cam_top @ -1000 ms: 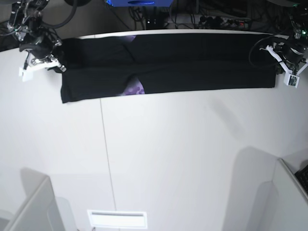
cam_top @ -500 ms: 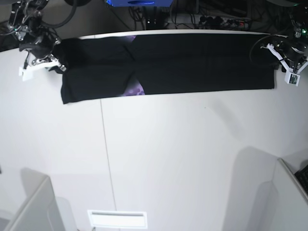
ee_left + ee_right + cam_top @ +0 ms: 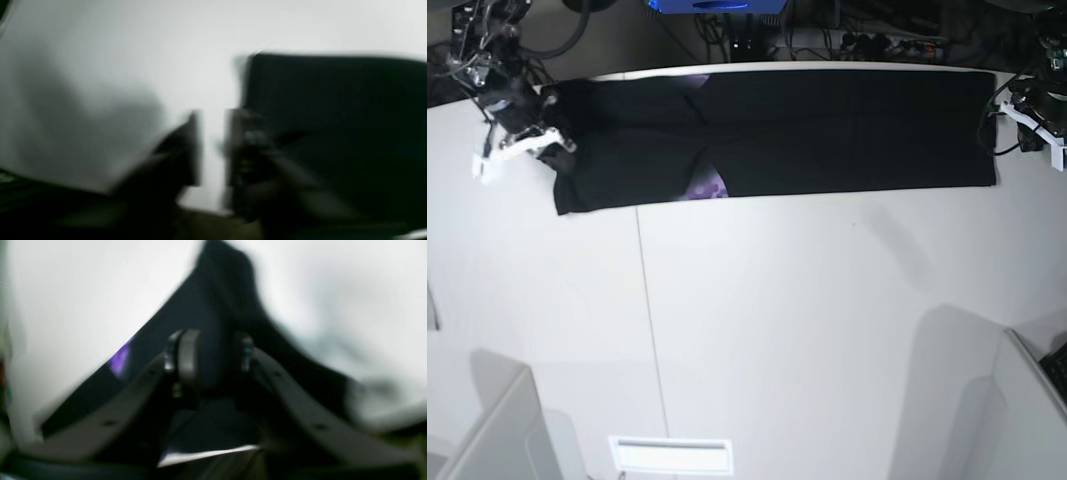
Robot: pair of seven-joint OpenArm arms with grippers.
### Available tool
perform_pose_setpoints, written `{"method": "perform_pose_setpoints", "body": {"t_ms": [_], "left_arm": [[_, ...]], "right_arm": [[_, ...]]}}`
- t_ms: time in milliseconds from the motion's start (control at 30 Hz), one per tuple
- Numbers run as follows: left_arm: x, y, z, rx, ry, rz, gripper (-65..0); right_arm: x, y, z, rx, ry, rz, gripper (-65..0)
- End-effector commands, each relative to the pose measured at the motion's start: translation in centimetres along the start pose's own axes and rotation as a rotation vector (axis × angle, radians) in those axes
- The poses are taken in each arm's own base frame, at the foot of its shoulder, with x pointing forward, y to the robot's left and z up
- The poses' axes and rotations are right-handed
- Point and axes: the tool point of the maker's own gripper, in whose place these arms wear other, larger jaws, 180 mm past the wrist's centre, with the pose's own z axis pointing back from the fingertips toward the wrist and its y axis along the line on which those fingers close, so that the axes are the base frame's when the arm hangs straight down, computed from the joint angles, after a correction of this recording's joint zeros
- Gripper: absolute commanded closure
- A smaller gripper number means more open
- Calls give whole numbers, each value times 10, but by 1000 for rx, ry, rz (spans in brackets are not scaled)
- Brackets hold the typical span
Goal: Fold the T-shirt properly
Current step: 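Lower both grippers onto the strip's edge and grasp it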
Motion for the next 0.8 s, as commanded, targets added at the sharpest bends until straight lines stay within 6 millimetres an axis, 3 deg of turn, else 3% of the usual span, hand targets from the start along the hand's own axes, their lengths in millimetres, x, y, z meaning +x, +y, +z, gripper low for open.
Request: {"method": "perform_pose_setpoints", "body": {"t_ms": [0, 67, 233, 333, 467, 567, 667, 767], "left_arm": [[4, 0, 1, 2, -21, 5, 0], [-1, -11, -2, -15, -26, 51, 0], [-7, -33, -15, -70, -14, 88, 0], [-29, -39, -31, -99, 50, 129, 0], [-53, -37, -46, -109, 119, 187, 0], [-51, -35, -44, -103, 112, 186, 0], [-43, -35, -41, -101, 91, 175, 0], [-29, -36, -36, -98, 54, 149, 0]], "right_arm": [[13, 10, 0, 37, -34, 60, -2], [10, 15, -10, 43, -20, 140, 0], [4, -19, -33, -170, -6, 238, 0], [4, -33, -40, -259, -3, 268, 0], [1, -46, -50, -301, 26, 268, 0], [-3, -52, -53, -310, 43, 259, 0], [2, -44, -45, -301, 20, 276, 0], [7, -13, -26, -251, -33, 343, 0]]}}
